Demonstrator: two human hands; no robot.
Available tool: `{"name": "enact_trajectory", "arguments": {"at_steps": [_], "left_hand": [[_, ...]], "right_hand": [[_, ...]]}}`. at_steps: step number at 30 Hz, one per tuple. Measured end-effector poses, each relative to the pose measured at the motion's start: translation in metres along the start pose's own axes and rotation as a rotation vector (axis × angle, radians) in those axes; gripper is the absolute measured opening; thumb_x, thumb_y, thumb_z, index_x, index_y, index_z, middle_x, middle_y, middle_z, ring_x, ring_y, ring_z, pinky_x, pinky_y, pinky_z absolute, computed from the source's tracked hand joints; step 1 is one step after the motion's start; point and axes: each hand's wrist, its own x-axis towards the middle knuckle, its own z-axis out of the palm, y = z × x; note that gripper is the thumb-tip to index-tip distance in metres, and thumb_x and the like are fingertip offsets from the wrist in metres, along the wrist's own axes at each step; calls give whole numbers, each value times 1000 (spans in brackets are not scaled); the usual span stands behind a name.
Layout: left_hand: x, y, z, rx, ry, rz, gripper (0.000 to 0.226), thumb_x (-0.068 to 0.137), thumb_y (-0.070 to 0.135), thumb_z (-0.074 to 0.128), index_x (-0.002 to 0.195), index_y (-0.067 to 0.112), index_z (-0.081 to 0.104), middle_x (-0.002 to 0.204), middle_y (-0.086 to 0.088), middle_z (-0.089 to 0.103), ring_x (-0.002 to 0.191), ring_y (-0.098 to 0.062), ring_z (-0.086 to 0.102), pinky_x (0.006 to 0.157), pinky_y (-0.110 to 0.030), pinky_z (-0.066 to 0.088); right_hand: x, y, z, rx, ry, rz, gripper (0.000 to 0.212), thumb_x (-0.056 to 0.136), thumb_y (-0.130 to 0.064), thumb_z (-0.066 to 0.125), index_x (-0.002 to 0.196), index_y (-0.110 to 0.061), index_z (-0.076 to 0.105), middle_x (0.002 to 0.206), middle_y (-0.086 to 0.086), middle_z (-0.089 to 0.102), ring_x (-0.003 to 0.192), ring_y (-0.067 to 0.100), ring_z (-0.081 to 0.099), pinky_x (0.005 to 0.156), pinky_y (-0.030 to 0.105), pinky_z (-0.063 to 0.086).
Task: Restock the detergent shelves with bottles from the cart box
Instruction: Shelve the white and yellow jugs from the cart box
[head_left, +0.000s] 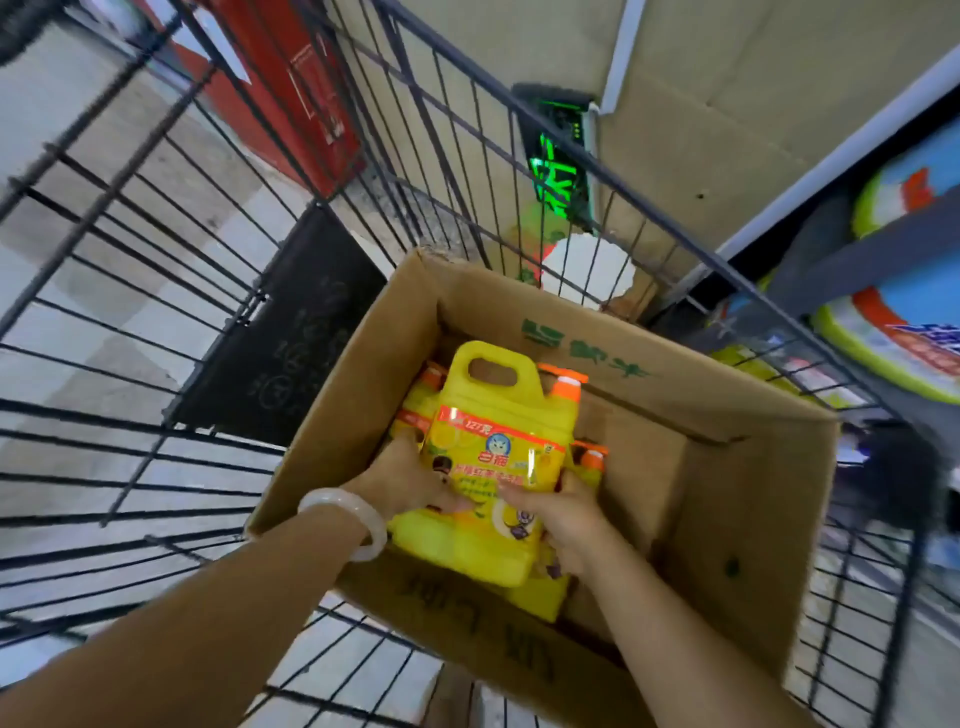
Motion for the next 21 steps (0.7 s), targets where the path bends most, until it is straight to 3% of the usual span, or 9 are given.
{"name": "enact_trajectory", "arguments": {"at_steps": [2, 4, 7, 12, 15, 19, 21], "left_hand": [[-23, 17, -2, 24, 1, 62, 86, 55, 18, 91, 128, 12, 45, 119, 0, 58, 118, -23, 53, 102, -39, 43], [-48, 33, -2, 19, 17, 126, 86, 52, 19, 93, 125, 11, 49, 118, 0, 62, 114, -22, 57, 101, -41, 46], [-97, 59, 6, -19, 80, 241, 85, 55, 13, 91, 125, 11, 42, 106, 7, 59, 112, -21, 56, 93, -35, 47], [-193, 108, 32, -26, 143, 477, 73, 55, 16, 91, 108, 22, 40, 95, 14, 56, 89, -8, 56, 69, -23, 49], [-254, 143, 55, -37, 182, 607, 72, 53, 14, 92, 105, 23, 42, 92, 15, 58, 78, 2, 55, 57, -14, 49], [-326, 188, 88, -81, 226, 811, 85, 45, 4, 94, 115, 12, 47, 100, 0, 65, 84, -8, 63, 55, -12, 50], [-366, 215, 105, -117, 253, 924, 79, 50, 0, 91, 115, 10, 48, 95, 2, 63, 79, -7, 62, 52, -9, 48]], "right_hand": [[-21, -13, -14, -6, -25, -67, 56, 58, -19, 89, 104, -23, 58, 101, 0, 71, 91, 20, 67, 80, 39, 54], [-44, -27, -29, -6, -23, -140, 48, 63, -11, 86, 96, -25, 54, 92, -3, 69, 82, 13, 65, 72, 33, 51], [-89, -45, -55, -9, -9, -249, 56, 59, -10, 88, 101, -19, 53, 99, 1, 68, 84, 16, 66, 77, 35, 53], [-180, -69, -114, 20, -9, -487, 54, 63, -4, 84, 105, -17, 54, 95, -4, 68, 78, 5, 66, 57, 19, 55], [-242, -86, -157, 0, 2, -665, 51, 64, -5, 84, 102, -22, 55, 98, -5, 69, 80, 3, 67, 61, 19, 56], [-326, -112, -217, -7, 68, -883, 57, 62, -2, 84, 110, -14, 55, 98, -3, 70, 78, 4, 67, 61, 18, 57], [-368, -125, -248, -3, 108, -991, 62, 59, -6, 86, 112, -14, 56, 96, -6, 70, 80, 5, 67, 63, 20, 56]]}}
